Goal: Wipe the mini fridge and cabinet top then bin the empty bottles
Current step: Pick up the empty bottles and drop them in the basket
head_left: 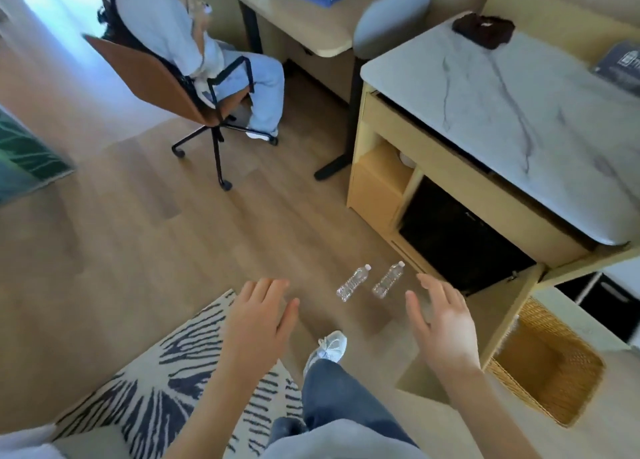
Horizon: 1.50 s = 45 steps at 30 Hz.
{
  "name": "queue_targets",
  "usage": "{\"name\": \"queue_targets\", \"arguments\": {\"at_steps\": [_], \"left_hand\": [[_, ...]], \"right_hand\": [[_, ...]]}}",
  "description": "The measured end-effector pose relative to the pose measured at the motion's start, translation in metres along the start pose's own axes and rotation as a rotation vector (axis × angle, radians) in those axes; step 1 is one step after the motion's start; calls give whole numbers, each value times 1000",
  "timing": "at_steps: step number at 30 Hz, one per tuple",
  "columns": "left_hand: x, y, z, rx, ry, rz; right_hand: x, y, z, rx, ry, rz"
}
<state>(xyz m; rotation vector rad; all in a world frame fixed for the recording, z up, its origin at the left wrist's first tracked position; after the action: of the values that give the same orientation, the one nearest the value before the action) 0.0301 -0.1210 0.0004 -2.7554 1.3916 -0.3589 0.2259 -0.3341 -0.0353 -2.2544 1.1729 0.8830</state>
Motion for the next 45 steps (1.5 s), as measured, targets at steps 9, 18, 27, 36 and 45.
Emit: {"name": "queue_targets", "arguments": {"at_steps": [9, 18, 27, 36, 45], "left_hand": [[49, -177, 13, -103, 2, 266], [114, -261, 81, -232, -10, 594], [151, -311, 223, -348, 40, 815], [115, -313, 453, -439, 111, 655], [53, -257, 789, -546, -7, 736]], "right_hand": [[13, -118, -28, 182, -31, 144], [69, -142, -17, 344, -17, 385], [153, -170, 49, 363, 39, 561], [323, -176, 197, 285, 21, 682], [554, -148, 421, 214, 101, 622]]}}
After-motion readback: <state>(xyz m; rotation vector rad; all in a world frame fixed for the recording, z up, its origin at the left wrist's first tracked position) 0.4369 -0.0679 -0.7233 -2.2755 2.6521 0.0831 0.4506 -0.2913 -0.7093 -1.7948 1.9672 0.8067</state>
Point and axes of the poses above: each hand's wrist, its own y-axis away from the middle knuckle, its own z-axis out of the palm, x = y × z, the point moved 8 cm from there along -y, towards the middle knuckle, and after that the axes turned 13 degrees about -y, right-handed, at the moved point
